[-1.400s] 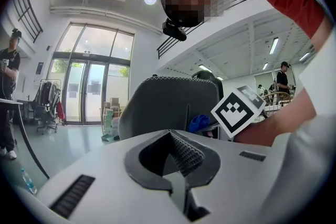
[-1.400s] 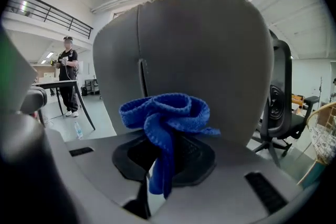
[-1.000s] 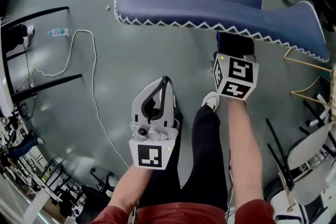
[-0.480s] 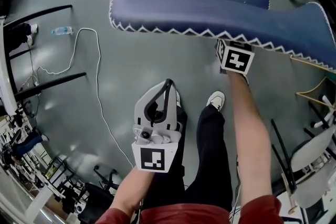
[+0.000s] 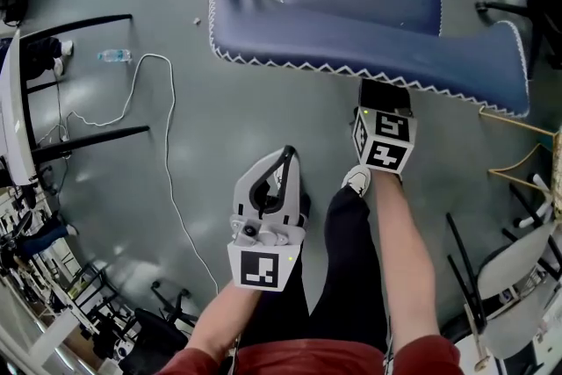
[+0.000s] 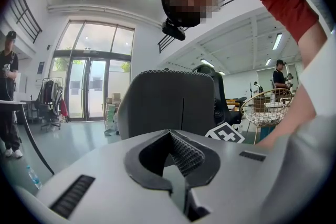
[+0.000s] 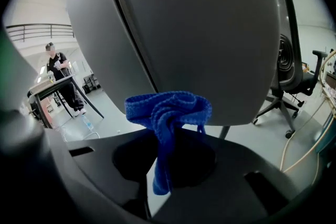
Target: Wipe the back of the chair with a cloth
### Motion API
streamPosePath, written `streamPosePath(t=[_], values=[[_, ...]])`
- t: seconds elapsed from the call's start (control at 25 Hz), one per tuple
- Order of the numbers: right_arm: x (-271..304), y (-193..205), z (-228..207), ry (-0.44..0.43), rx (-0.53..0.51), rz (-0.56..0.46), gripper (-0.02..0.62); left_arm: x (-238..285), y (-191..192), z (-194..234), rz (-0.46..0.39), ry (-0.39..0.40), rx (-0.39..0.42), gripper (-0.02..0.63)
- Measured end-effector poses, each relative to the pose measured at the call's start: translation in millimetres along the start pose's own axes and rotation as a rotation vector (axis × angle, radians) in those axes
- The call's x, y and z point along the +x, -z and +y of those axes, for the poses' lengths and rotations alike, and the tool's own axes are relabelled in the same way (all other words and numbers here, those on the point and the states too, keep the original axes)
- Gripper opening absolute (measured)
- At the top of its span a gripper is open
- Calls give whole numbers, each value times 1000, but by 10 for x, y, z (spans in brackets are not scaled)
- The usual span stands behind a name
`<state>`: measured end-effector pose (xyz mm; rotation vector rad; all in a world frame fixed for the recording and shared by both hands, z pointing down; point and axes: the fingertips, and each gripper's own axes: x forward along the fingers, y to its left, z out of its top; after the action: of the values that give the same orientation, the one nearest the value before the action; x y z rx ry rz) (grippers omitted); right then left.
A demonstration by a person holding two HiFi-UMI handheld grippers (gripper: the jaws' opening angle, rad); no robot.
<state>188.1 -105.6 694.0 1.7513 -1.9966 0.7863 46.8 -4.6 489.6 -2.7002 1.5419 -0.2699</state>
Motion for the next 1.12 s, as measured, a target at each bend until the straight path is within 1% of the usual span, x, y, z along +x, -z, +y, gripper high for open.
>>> streamPosePath(t=[0.12, 0.2, 0.36, 0.48, 0.6, 0.68, 0.76, 0.92, 1.0, 1.12], values=[[-433, -167, 84, -34, -4, -44, 60, 16, -186, -94, -14, -13, 1, 14], [-724, -289, 189, -51, -9, -73, 60, -28, -264, -85, -16, -22, -8, 14], [-1320, -683, 510, -66, -23, -169, 60, -253, -394, 123, 2, -44, -57, 14], [-1719, -1056, 765, -62, -70, -255, 60, -395, -521, 285, -6, -36, -51, 14], [-2009, -1487, 1074, -54, -118, -346, 60, -432, -645, 509, -47, -17, -25, 14], [-2148, -1724, 1221, -27, -130, -398, 60, -424, -681, 634, -68, 8, -22, 14], [-2207, -1882, 1342, 18, -145, -426, 60, -440, -695, 761, -84, 46, -28, 14], [-2152, -2037, 1475, 102, -160, -431, 60, -441, -785, 989, -107, 128, -10, 14], [-2133, -2082, 1432, 136, -164, -432, 60, -397, -875, 1050, -126, 143, -20, 14], [-2043, -2105, 1321, 168, -165, -421, 60, -292, -951, 1124, -141, 137, -27, 14]])
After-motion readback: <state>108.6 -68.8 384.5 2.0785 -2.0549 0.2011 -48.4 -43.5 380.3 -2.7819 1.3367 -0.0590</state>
